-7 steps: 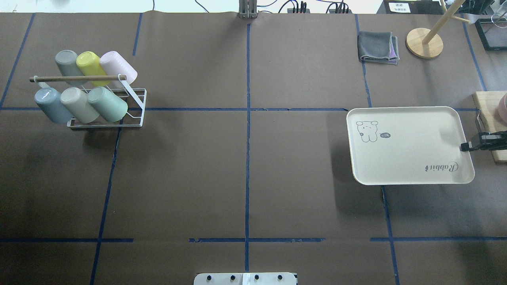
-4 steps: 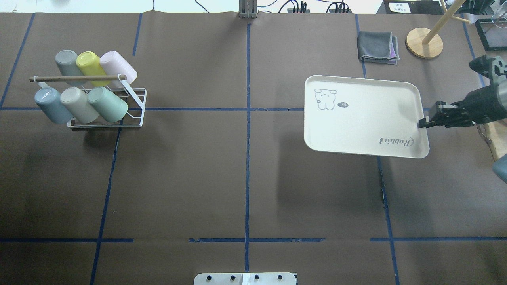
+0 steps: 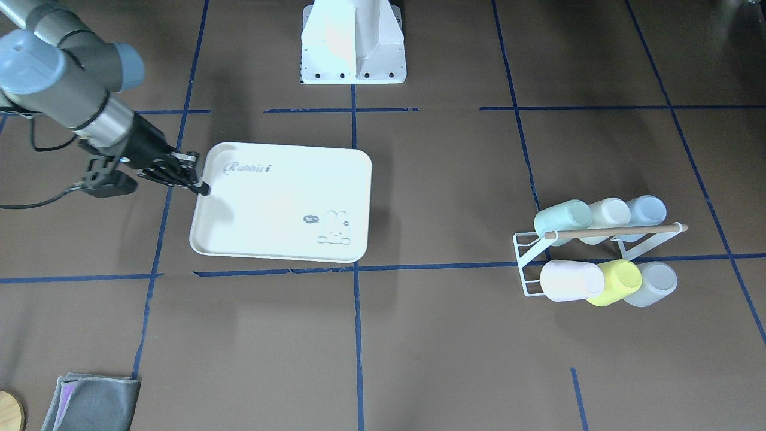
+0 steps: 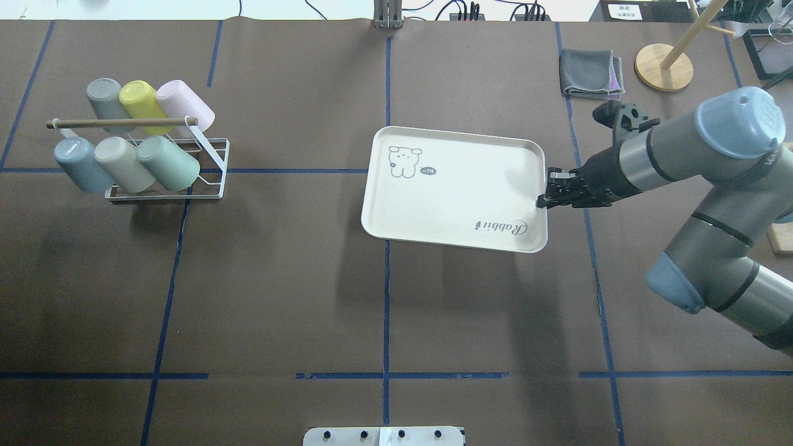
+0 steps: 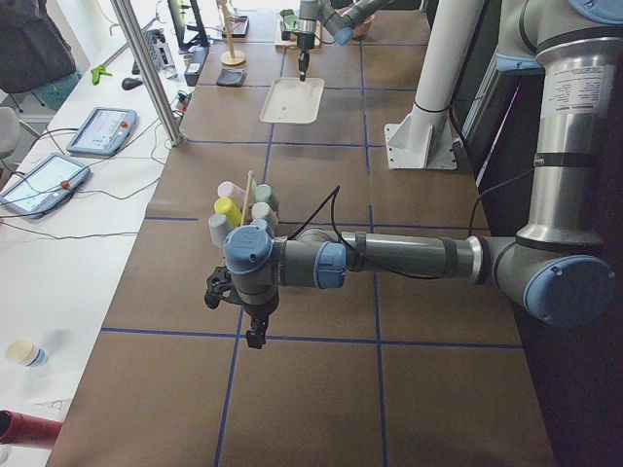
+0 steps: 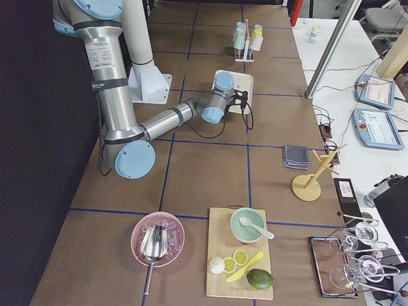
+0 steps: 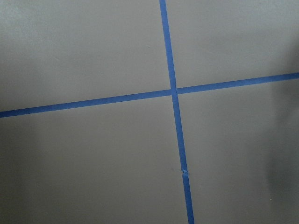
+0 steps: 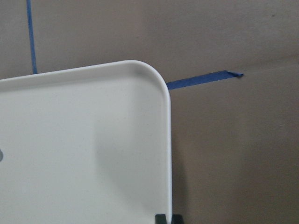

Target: Pick up and place green cup on tray

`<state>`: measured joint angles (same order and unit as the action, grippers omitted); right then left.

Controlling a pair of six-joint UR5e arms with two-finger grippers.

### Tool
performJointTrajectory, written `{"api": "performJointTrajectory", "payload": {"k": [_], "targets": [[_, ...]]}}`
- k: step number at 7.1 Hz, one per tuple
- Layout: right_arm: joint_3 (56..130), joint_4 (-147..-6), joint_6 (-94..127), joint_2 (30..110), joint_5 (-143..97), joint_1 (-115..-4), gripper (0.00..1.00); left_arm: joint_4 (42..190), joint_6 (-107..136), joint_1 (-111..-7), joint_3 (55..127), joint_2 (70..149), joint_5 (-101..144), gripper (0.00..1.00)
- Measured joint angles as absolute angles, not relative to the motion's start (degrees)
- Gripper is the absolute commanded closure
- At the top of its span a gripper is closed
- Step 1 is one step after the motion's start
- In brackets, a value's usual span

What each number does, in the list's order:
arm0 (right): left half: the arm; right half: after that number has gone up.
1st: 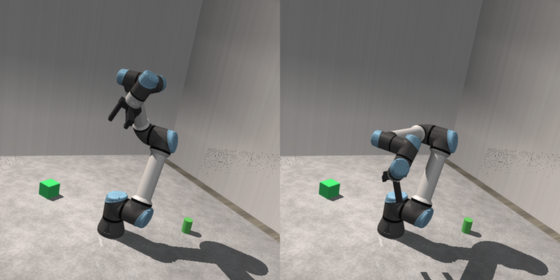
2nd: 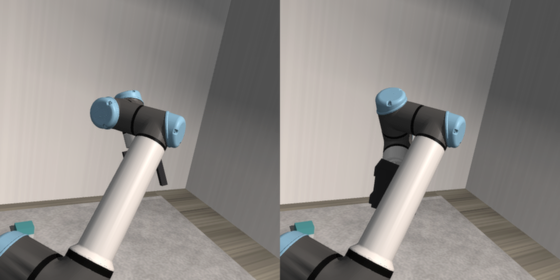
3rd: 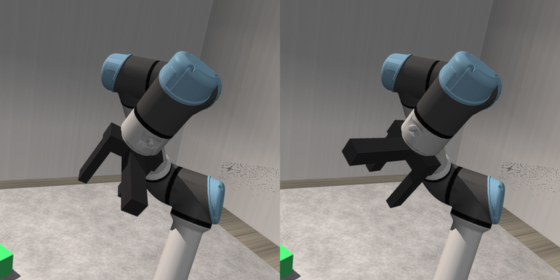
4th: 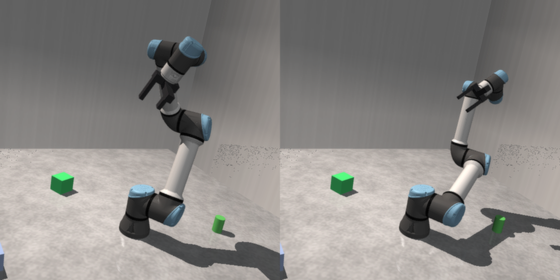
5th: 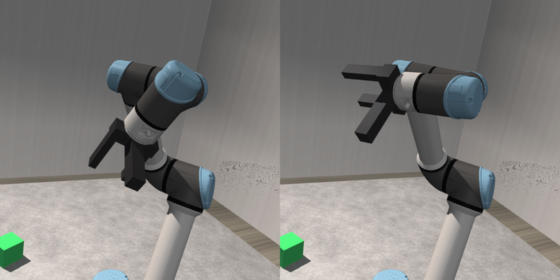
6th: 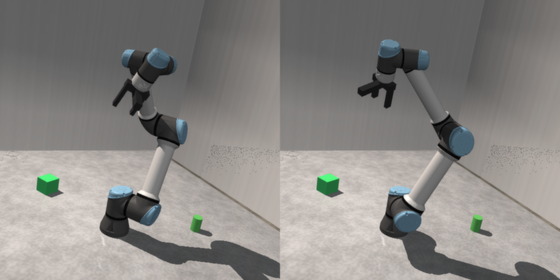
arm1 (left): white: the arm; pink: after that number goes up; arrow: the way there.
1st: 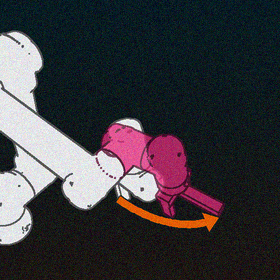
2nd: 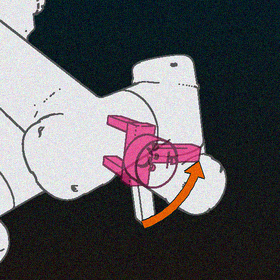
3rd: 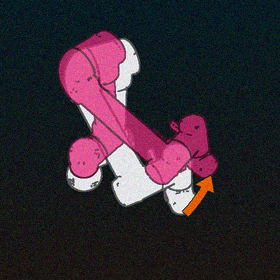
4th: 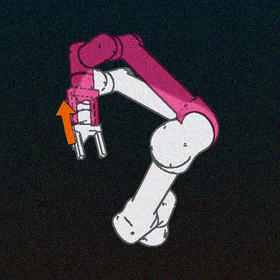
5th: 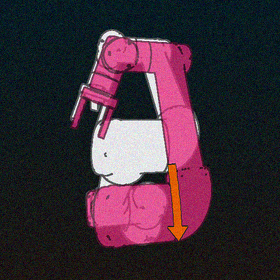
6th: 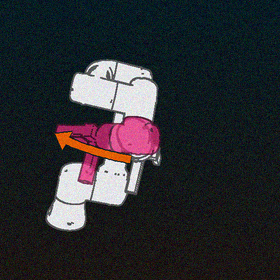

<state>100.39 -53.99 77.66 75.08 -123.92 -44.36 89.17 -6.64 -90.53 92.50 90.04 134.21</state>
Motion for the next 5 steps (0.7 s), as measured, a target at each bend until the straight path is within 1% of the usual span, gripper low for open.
{"api": "performJointTrajectory", "payload": {"k": [2,5], "targets": [[97.7,-57.6,77.9,69.2,-118.5,-39.4,1.0,89.1,-6.7,-90.5,92.5,90.1,134.2,0.0],[96.1,-58.6,77.9,67.5,-115.8,-35.7,0.99,89.0,-6.7,-90.5,92.5,90.1,134.2,0.0]]}}
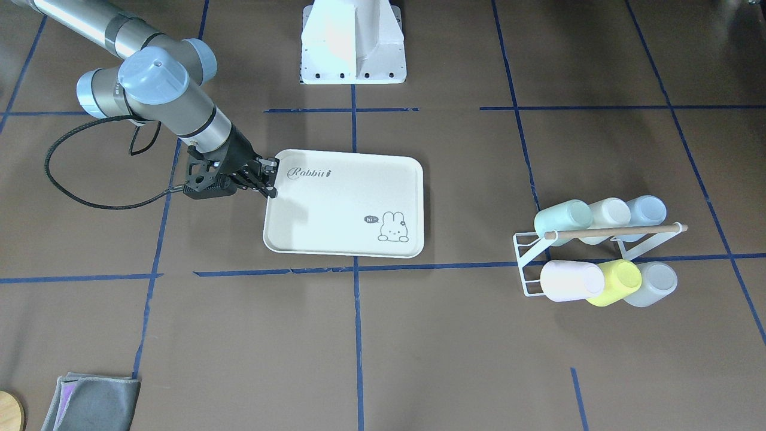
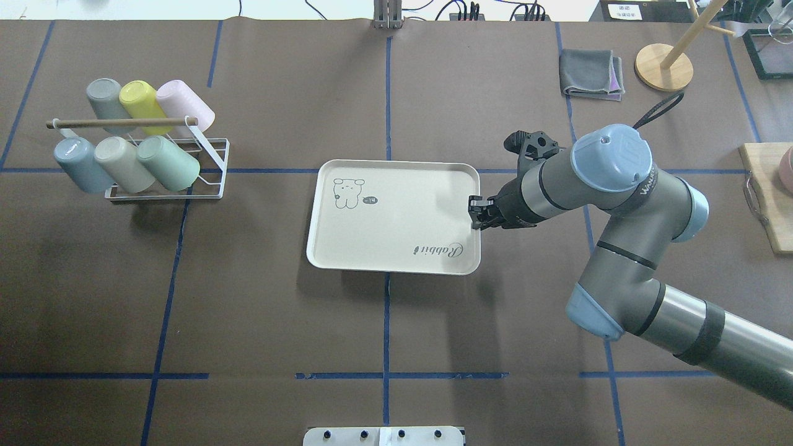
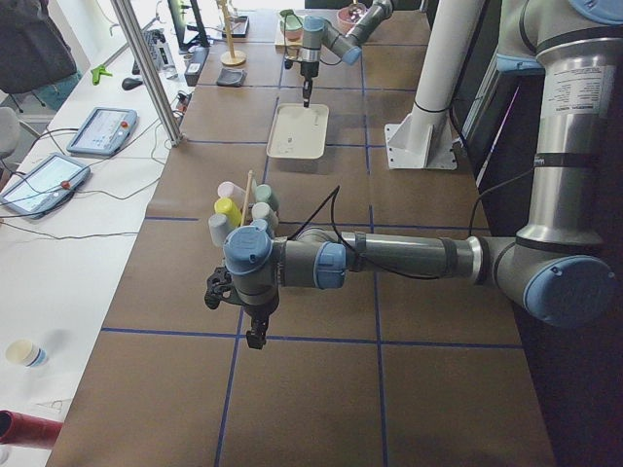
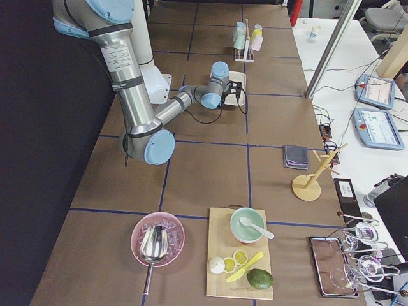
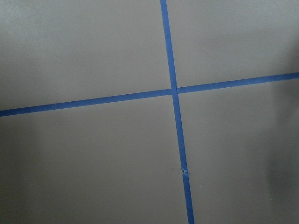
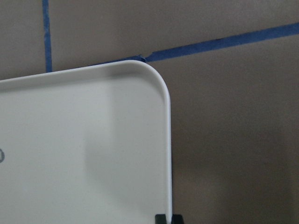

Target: Pick up and place green cup on tray

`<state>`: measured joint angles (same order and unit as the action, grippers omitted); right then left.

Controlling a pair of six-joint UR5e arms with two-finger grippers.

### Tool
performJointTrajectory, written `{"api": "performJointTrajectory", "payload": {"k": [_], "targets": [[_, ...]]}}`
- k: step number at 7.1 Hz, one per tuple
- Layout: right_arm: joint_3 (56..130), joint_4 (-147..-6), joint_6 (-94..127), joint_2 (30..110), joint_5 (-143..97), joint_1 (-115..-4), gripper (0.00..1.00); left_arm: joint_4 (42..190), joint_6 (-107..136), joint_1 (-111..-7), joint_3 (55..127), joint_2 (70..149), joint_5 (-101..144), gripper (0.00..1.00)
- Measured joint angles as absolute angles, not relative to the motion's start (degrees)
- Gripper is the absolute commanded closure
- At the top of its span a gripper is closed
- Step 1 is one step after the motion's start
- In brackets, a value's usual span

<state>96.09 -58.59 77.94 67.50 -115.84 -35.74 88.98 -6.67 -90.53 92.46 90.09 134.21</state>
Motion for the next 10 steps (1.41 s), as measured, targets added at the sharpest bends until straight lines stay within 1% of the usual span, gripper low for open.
{"api": "performJointTrajectory", "payload": {"k": [1,2,3,7,9,10], "targets": [[96.0,-58.7,77.9,67.4,-115.3,-34.9,0.97,89.0,-6.7,-90.5,92.5,90.1,134.2,0.0],[95.8,-58.7,77.9,67.4,-115.2,-34.4,0.68,89.0,-6.7,-90.5,92.5,90.1,134.2,0.0],[95.6,-58.7,77.9,67.2,-115.1,-34.1,0.01,89.0,-6.7,-90.5,92.5,90.1,134.2,0.0],[95.9,-58.7,77.8,67.0,-115.3,-34.5,0.0,89.0,-7.0,-90.5,92.9,90.9,134.0,0.0],[97.3,-60.7,77.8,67.3,-116.3,-37.2,0.0,88.8,-8.3,-90.0,97.1,91.7,134.0,0.0],[99.1,-64.4,77.6,67.4,-116.7,-38.8,0.0,88.7,-8.6,-89.8,99.6,91.8,134.2,0.0]]}}
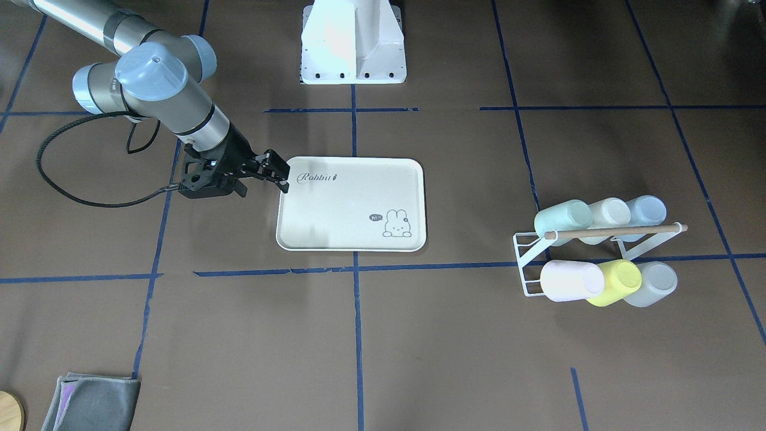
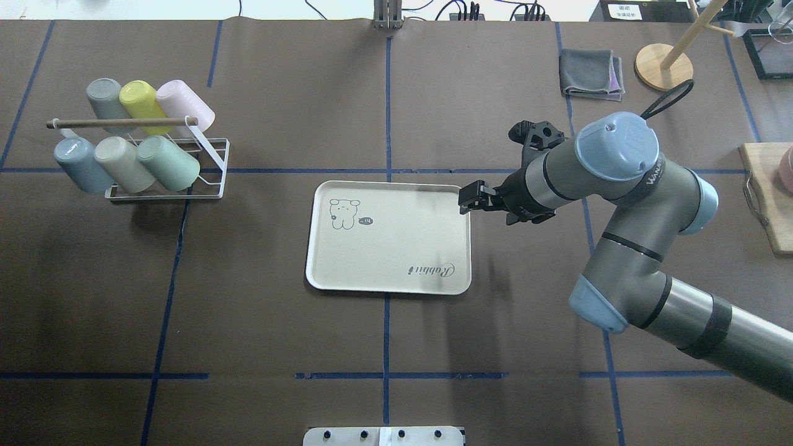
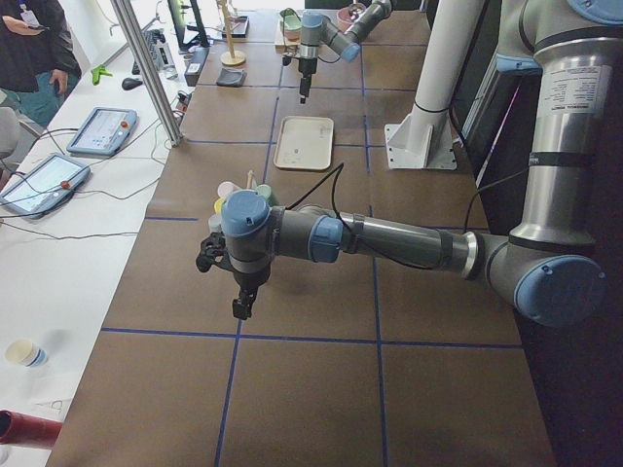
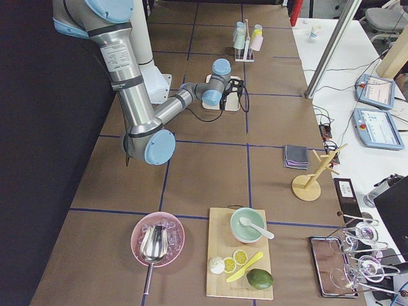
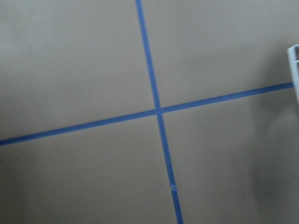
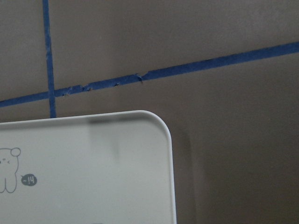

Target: Pick up and place green cup on tray

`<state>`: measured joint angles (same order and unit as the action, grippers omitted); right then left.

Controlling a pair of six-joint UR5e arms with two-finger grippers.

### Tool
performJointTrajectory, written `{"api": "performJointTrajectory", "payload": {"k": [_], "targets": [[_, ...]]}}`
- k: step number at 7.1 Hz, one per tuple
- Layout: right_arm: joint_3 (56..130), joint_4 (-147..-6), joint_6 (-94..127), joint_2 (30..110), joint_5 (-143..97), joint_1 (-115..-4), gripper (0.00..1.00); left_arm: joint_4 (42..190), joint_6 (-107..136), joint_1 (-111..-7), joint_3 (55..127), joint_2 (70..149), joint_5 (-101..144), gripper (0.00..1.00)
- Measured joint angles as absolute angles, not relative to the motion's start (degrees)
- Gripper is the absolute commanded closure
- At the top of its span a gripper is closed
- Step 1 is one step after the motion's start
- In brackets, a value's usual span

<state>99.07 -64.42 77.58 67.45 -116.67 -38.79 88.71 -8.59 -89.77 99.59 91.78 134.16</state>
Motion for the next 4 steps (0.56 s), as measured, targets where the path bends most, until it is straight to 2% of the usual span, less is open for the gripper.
{"api": "performJointTrajectory", "payload": {"k": [4], "targets": [[109.9,-85.2,70.6,69.0,-117.1,-44.8,0.0,88.5,-8.7,-84.1,114.1,92.3,129.2,0.0]]}}
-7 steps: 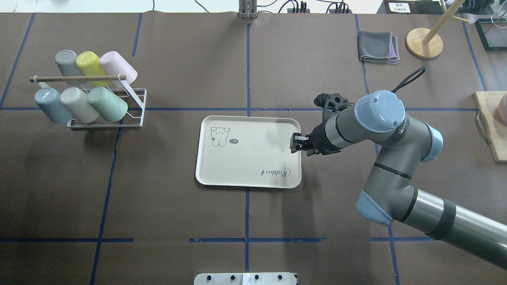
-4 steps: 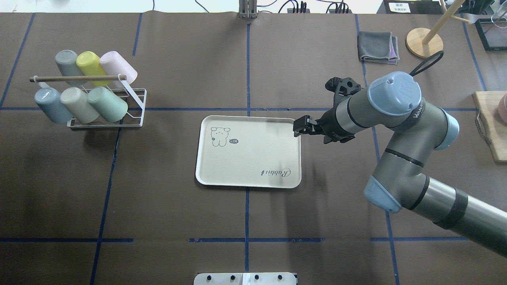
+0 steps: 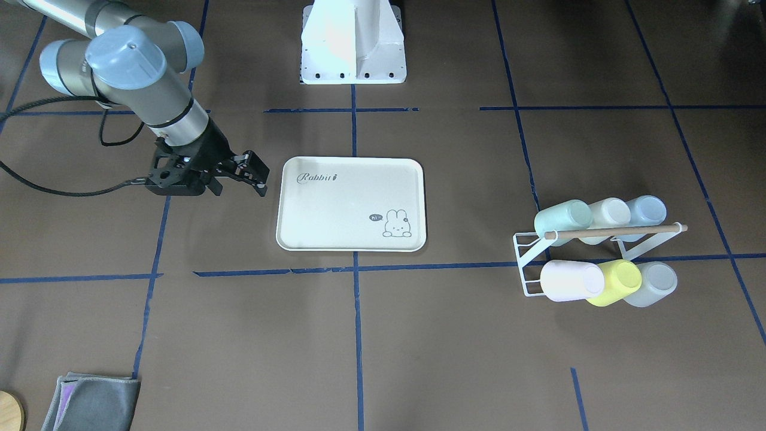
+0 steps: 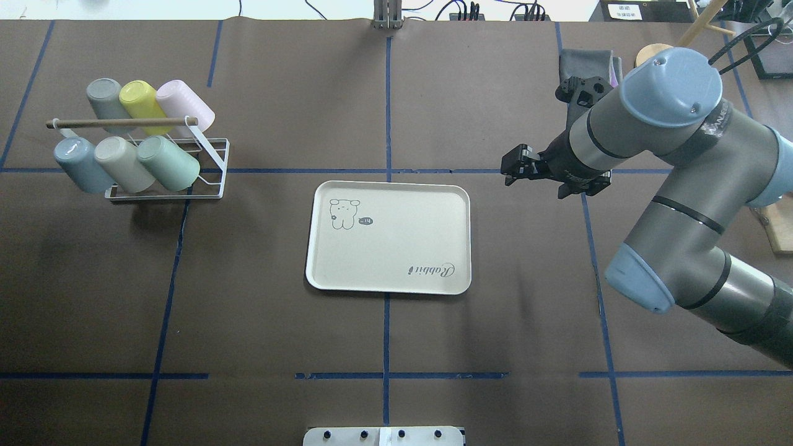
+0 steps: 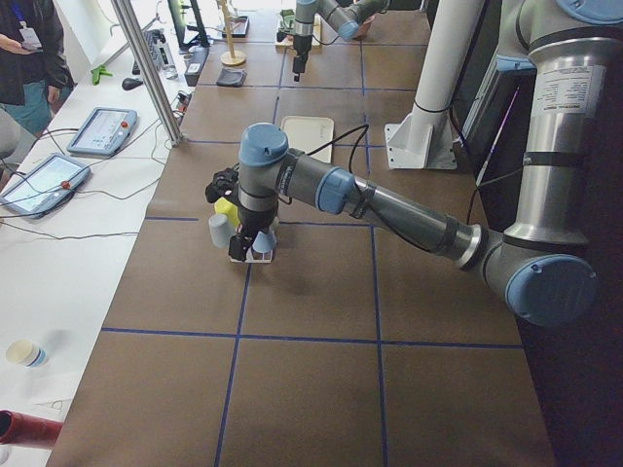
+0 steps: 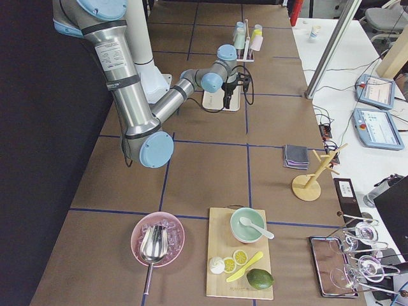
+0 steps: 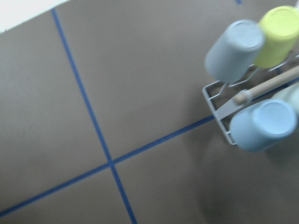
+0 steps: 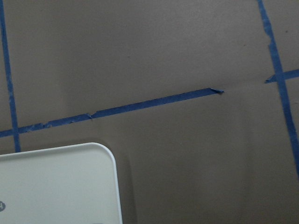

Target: Pick up and place green cup on tray

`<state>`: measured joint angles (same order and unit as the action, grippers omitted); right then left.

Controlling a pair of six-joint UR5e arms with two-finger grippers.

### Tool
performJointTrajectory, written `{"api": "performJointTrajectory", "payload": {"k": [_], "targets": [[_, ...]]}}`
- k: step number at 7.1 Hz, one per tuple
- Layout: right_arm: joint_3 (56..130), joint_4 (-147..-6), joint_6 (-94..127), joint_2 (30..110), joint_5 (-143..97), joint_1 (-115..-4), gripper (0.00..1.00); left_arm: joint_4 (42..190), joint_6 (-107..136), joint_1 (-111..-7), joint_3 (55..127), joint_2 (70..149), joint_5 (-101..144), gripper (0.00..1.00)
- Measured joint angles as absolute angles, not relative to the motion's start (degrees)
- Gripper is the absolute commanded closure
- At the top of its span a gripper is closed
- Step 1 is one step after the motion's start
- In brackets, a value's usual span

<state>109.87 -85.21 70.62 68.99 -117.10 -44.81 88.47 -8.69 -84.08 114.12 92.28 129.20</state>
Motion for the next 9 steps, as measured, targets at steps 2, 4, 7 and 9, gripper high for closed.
{"api": "performJointTrajectory", "payload": {"k": [2,4,7,9], "targets": [[112.5,-88.2,66.0,72.1,-117.2,-46.7,0.0,88.3,-8.7,-77.9,121.6,92.4,120.1,0.0],[112.9,-88.5,64.7,73.7,-117.2,-47.6,0.0,88.1,-8.8,-75.6,125.2,92.5,117.7,0.0],[113.0,-88.6,58.0,76.8,-117.5,-50.1,0.0,81.4,-16.2,-62.4,132.5,93.5,97.9,0.0],[112.9,-88.6,54.4,78.5,-118.3,-51.7,0.0,65.8,-23.4,-50.4,136.2,100.0,78.2,0.0]]}}
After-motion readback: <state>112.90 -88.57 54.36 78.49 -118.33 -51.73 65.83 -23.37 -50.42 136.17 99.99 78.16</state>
